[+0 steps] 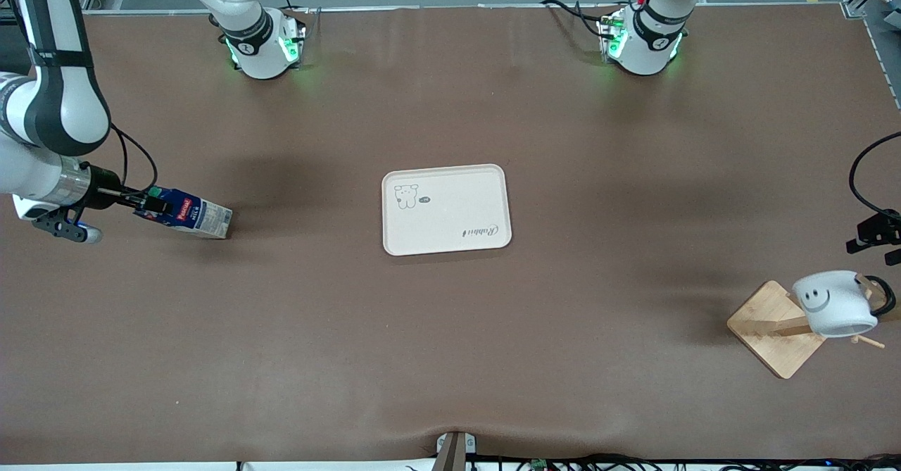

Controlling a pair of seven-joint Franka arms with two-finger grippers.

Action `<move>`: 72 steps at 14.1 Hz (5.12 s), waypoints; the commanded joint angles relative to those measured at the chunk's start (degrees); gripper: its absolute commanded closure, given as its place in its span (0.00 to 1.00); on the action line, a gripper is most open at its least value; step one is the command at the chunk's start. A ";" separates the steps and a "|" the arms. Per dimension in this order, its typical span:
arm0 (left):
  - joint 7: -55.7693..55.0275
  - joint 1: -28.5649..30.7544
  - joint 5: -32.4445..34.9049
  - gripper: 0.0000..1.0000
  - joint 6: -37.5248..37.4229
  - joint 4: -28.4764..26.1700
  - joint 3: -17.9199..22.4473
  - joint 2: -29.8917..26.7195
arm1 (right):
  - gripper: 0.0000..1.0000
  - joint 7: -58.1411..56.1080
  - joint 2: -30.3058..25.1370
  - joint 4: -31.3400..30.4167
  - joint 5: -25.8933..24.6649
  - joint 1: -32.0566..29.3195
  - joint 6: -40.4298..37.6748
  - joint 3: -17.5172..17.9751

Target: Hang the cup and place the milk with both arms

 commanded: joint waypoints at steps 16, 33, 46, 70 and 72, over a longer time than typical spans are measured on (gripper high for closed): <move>-27.24 0.18 5.61 0.00 -22.13 5.48 -14.59 -13.65 | 0.02 0.48 0.11 -0.80 -1.09 2.16 -1.98 1.05; -42.70 -31.88 4.47 0.00 -24.15 -3.64 10.78 -23.85 | 0.00 -4.80 4.69 34.42 -6.89 4.71 -24.54 0.88; -31.83 -33.31 4.56 0.00 -15.62 -15.25 15.20 -32.11 | 0.00 -6.12 -7.96 33.14 -11.28 3.30 -32.91 0.88; -35.94 -31.55 1.83 0.00 -23.71 -5.75 14.94 -28.59 | 0.00 -6.12 -12.54 30.23 -9.26 4.09 -28.08 1.23; -36.11 -31.55 1.83 0.00 -24.15 -5.67 14.94 -29.21 | 0.00 -6.20 -12.54 30.31 -9.35 3.92 -28.08 1.14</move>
